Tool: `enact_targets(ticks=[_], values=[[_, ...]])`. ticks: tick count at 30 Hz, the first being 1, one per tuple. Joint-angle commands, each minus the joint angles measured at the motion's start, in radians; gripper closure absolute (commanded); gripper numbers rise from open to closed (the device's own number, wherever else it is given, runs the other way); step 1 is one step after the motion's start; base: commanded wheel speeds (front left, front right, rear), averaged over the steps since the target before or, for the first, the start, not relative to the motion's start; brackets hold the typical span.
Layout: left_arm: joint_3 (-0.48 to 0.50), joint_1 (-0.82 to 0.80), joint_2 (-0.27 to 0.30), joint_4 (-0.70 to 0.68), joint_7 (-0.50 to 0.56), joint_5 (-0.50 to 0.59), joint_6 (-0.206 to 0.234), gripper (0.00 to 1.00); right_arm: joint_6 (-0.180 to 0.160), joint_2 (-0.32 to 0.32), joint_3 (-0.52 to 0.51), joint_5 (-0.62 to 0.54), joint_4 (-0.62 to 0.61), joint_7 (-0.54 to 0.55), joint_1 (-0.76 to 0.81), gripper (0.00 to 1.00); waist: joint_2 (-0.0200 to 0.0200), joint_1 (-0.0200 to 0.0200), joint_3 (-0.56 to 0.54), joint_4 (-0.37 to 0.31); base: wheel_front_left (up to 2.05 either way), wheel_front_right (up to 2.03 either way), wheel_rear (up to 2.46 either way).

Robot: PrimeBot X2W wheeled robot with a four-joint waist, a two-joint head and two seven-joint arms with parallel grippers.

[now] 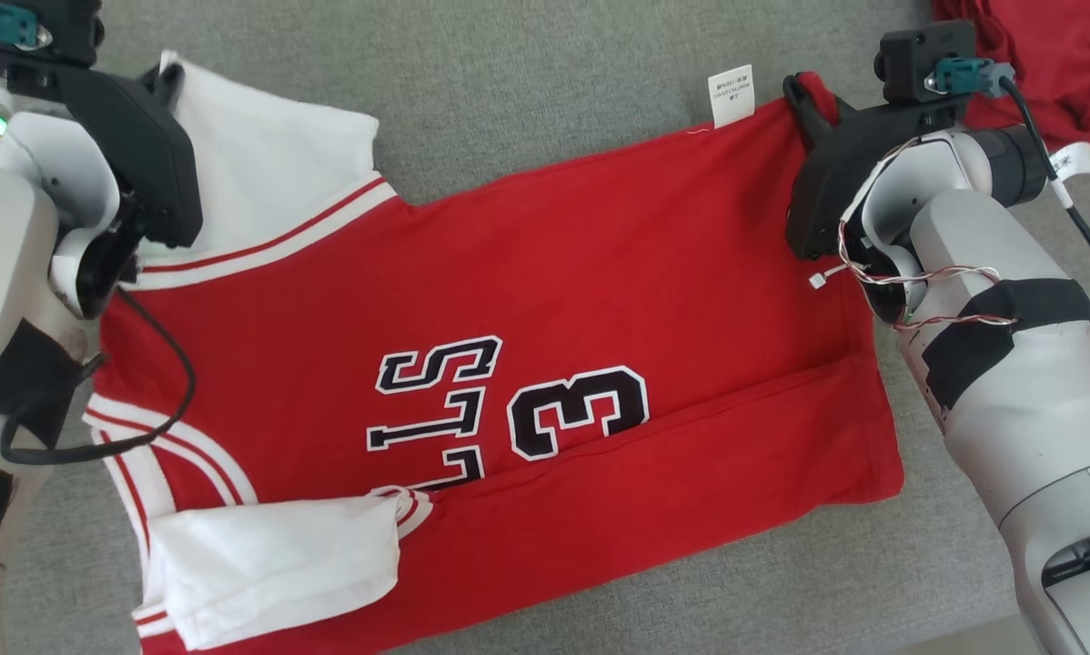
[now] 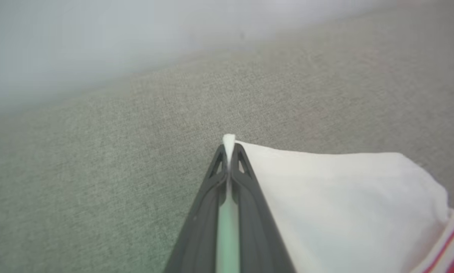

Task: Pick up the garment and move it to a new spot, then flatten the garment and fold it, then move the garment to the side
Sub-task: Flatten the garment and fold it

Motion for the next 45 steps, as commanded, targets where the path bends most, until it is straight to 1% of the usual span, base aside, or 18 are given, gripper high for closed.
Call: enact_targets(ticks=[1, 5, 10, 14, 17, 21, 25, 29, 36, 40, 45], values=[[0.004, -0.003, -0.004, -0.012, -0.038, -0.019, 0.002, 1.00, -0.003, -0.011, 0.006, 0.008, 0.006, -0.022, 0.010, 1.00, -0.0001, 0.0000, -0.018, 0.008, 0.00, 0.00, 0.00], [-0.011, 0.049, -0.004, -0.058, -0.119, -0.023, 0.002, 1.00, -0.003, -0.022, 0.025, 0.019, 0.004, -0.088, 0.046, 1.00, -0.0001, 0.0000, -0.054, 0.028, 0.00, 0.00, 0.00], [0.000, 0.140, -0.010, -0.143, -0.232, -0.046, 0.003, 1.00, -0.003, -0.057, 0.049, 0.032, -0.008, -0.182, 0.110, 1.00, -0.0001, 0.0000, -0.107, 0.064, 0.00, 0.00, 0.00], [0.010, 0.241, -0.007, -0.233, -0.304, -0.062, 0.023, 1.00, -0.003, -0.080, 0.067, 0.049, -0.030, -0.251, 0.178, 1.00, -0.0001, 0.0000, -0.150, 0.088, 0.00, 0.00, 0.00], [0.019, 0.327, 0.005, -0.319, -0.355, -0.065, 0.054, 1.00, -0.003, -0.105, 0.069, 0.057, -0.055, -0.286, 0.229, 1.00, -0.0001, 0.0000, -0.168, 0.102, 0.00, 0.00, 0.00], [0.040, 0.440, 0.020, -0.446, -0.428, -0.075, 0.101, 1.00, -0.003, -0.130, 0.062, 0.064, -0.094, -0.305, 0.298, 1.00, -0.0001, 0.0000, -0.183, 0.116, 0.00, 0.00, 0.00], [0.043, 0.552, 0.035, -0.572, -0.464, -0.066, 0.153, 1.00, -0.003, -0.149, 0.031, 0.060, -0.155, -0.308, 0.354, 1.00, -0.0001, 0.0000, -0.189, 0.125, 0.00, 0.00, 0.00], [0.046, 0.649, 0.044, -0.668, -0.489, -0.056, 0.204, 1.00, -0.003, -0.157, -0.016, 0.037, -0.228, -0.308, 0.415, 1.00, -0.0001, 0.0000, -0.195, 0.133, 0.00, 0.00, 0.00], [0.058, 0.761, 0.039, -0.744, -0.514, -0.057, 0.253, 1.00, -0.003, -0.160, -0.080, 0.003, -0.323, -0.309, 0.493, 1.00, -0.0001, 0.0000, -0.202, 0.140, 0.00, 0.00, 0.00], [0.097, 0.839, 0.016, -0.785, -0.528, -0.066, 0.287, 1.00, -0.003, -0.155, -0.120, -0.016, -0.382, -0.309, 0.554, 1.00, -0.0001, 0.0000, -0.217, 0.138, 0.00, 0.00, 0.00], [0.123, 0.945, -0.016, -0.821, -0.533, -0.046, 0.309, 1.00, -0.003, -0.148, -0.164, -0.032, -0.444, -0.309, 0.635, 1.00, -0.0001, 0.0000, -0.236, 0.143, 0.00, 0.00, 0.00]])
